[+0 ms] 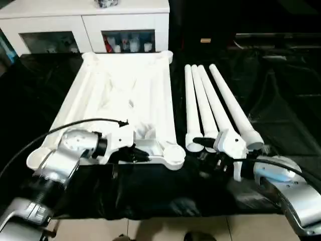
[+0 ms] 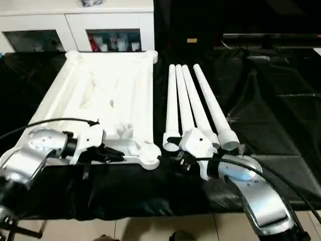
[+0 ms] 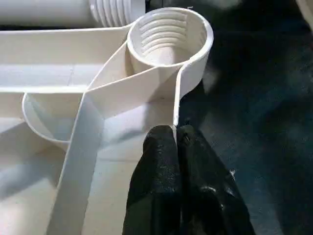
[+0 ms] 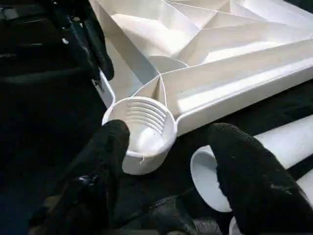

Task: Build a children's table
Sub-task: Move table base

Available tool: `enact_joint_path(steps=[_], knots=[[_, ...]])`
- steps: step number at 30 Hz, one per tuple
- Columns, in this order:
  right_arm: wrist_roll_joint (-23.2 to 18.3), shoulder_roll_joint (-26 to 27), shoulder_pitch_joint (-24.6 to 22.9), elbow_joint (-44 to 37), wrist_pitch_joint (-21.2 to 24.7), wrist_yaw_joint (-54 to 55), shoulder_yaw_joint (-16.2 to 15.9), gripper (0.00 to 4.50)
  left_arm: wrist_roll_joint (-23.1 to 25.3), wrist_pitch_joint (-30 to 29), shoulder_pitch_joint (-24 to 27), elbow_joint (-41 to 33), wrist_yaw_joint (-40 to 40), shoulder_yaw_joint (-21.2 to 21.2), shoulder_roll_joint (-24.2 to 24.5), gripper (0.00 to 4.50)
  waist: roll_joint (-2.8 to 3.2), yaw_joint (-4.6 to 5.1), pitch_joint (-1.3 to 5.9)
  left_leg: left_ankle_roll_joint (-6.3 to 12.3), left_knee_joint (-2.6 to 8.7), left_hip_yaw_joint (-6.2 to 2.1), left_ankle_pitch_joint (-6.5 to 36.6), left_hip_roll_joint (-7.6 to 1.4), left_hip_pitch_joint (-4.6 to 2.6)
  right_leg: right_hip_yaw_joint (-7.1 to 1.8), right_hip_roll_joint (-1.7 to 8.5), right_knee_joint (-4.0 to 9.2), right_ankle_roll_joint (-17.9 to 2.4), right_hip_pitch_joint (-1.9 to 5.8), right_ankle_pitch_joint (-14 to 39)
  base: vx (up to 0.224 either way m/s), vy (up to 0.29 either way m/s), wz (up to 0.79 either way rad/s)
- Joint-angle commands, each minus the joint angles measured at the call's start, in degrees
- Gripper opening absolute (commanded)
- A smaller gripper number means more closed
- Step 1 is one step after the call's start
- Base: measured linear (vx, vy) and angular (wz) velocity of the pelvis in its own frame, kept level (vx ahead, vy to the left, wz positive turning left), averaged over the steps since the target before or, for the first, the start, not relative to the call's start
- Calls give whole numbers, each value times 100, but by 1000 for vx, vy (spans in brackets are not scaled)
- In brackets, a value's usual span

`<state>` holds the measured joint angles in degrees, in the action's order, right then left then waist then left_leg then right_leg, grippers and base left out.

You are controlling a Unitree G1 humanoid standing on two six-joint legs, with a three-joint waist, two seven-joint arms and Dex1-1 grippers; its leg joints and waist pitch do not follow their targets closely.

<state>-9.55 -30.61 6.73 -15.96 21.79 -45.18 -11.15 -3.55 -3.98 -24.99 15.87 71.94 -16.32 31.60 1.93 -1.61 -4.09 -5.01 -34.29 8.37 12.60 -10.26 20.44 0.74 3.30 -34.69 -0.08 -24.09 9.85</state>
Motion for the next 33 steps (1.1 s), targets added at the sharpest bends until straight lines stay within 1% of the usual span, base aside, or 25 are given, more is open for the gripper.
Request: enact_joint_path(steps=[1, 2, 3, 4, 5, 6, 8, 9, 10, 11, 12, 14, 15, 17, 18, 20, 24, 27, 31, 32, 33], knots=[[19, -30, 18, -78, -82, 34, 44, 331, -281, -246, 181, -663, -274, 324, 91, 0, -18, -23, 334, 183, 441, 19, 834, -198, 42, -190, 335, 355, -1435, 387, 870, 0, 0, 0], [40, -23, 32, -58, -103, 45, 30, 340, -293, -270, 278, -821, -346, 332, 75, 0, -11, -24, 332, 189, 445, 18, 831, -203, 41, -188, 335, 356, -1443, 386, 865, 0, 0, 0], [52, -17, 44, -42, -115, 50, 18, 359, -306, -326, 367, -964, -414, 335, 48, 0, -7, -20, 324, 215, 440, 29, 857, -193, 32, -187, 323, 378, -1427, 367, 939, 0, 0, 0], [63, -11, 55, -30, -126, 55, 8, 365, -289, -350, 441, -1072, -490, 332, 12, 0, -9, -20, 317, 227, 441, 33, 885, -188, 37, -189, 318, 387, -1408, 364, 1024, 0, 0, 0], [63, -11, 55, -30, -126, 55, 8, 371, -289, -350, 441, -1072, -490, 332, 12, 0, -8, -23, 316, 229, 441, 37, 925, -187, 30, -189, 315, 397, -1371, 360, 1124, 0, 0, 0], [65, -7, 71, -19, -129, 56, 6, 380, -263, -383, 488, -1147, -550, 322, -22, 0, -28, -24, 304, 235, 445, 41, 945, -188, 26, -190, 312, 408, -1348, 348, 1185, 0, 0, 0], [67, -2, 93, -2, -132, 57, 4, 402, -146, -381, 540, -1225, -678, 298, -75, 0, -17, -30, 299, 216, 456, 27, 1000, -188, 29, -188, 315, 413, -1271, 350, 1359, 0, 0, 0], [71, 0, 102, 7, -136, 58, 2, 409, -98, -365, 552, -1239, -740, 291, -106, 0, -15, -27, 297, 217, 455, 29, 1003, -186, 32, -190, 313, 418, -1259, 348, 1363, 0, 0, 0], [85, 9, 118, 29, -151, 66, -8, 415, 94, -312, 565, -1258, -976, 256, -180, 0, -18, -24, 306, 219, 449, 26, 957, -185, 33, -190, 308, 411, -1249, 351, 1290, 0, 0, 0], [85, 9, 118, 29, -151, 66, -8, 424, 94, -312, 565, -1258, -976, 256, -180, 0, -16, -24, 309, 223, 445, 25, 932, -183, 36, -188, 307, 409, -1247, 355, 1245, 0, 0, 0], [94, 17, 120, 36, -165, 76, -15, 433, 282, -343, 565, -1309, -1251, 211, -207, 0, -17, -25, 313, 235, 435, 26, 875, -177, 42, -189, 304, 402, -1249, 364, 1136, 0, 0, 0], [105, 32, 121, 45, -175, 90, -22, 447, 550, -285, 524, -1303, -1546, 156, -188, 0, -24, -26, 318, 255, 425, 21, 794, -167, 52, -188, 308, 394, -1245, 377, 1038, 0, 0, 0], [110, 40, 118, 46, -179, 101, -25, 447, 690, -270, 473, -1265, -1743, 163, -204, 0, -15, -17, 324, 274, 415, 17, 747, -158, 58, -181, 296, 387, -1234, 381, 975, 0, 0, 0], [119, 59, 114, 58, -194, 120, -35, 447, 876, -296, 381, -1237, -2059, 199, -228, 0, -24, -10, 317, 286, 415, 20, 767, -160, 57, -180, 294, 401, -1231, 377, 997, 0, 0, 0], [121, 61, 112, 60, -197, 122, -38, 447, 889, -308, 373, -1244, -2075, 201, -224, 0, -15, -10, 318, 278, 414, 17, 787, -158, 56, -177, 298, 399, -1229, 377, 1041, 0, 0, 0], [132, 78, 112, 77, -212, 135, -51, 447, 1020, -290, 323, -1290, -2132, 194, -146, 0, -19, -13, 322, 270, 414, 14, 772, -158, 48, -179, 295, 400, -1229, 374, 1044, 0, 0, 0], [135, 97, 125, 98, -225, 149, -55, 447, 1196, -152, 267, -1364, -2140, 204, -13, 0, -5, -20, 341, 297, 403, 9, 654, -157, 48, -172, 292, 368, -1298, 380, 764, 0, 0, 0], [144, 110, 137, 122, -242, 169, -66, 447, 1242, -42, 201, -1347, -2166, 209, 63, 0, 2, -29, 333, 303, 405, 14, 699, -159, 47, -169, 296, 366, -1350, 373, 735, 0, 0, 0], [170, 148, 141, 147, -268, 187, -94, 447, 1273, -39, 106, -1495, -2176, 188, 143, 0, -1, -37, 330, 255, 412, 11, 782, -164, 41, -173, 305, 370, -1340, 376, 856, 0, 0, 0], [175, 156, 139, 148, -272, 196, -104, 447, 1235, -61, 111, -1552, -2131, 177, 136, 0, 12, -41, 333, 255, 409, 9, 761, -167, 37, -174, 306, 364, -1347, 376, 825, 0, 0, 0], [176, 161, 139, 148, -275, 203, -112, 447, 1166, -62, 132, -1601, -2074, 175, 113, 0, 8, -43, 334, 255, 405, 12, 731, -160, 42, -173, 300, 359, -1356, 376, 775, 0, 0, 0]])
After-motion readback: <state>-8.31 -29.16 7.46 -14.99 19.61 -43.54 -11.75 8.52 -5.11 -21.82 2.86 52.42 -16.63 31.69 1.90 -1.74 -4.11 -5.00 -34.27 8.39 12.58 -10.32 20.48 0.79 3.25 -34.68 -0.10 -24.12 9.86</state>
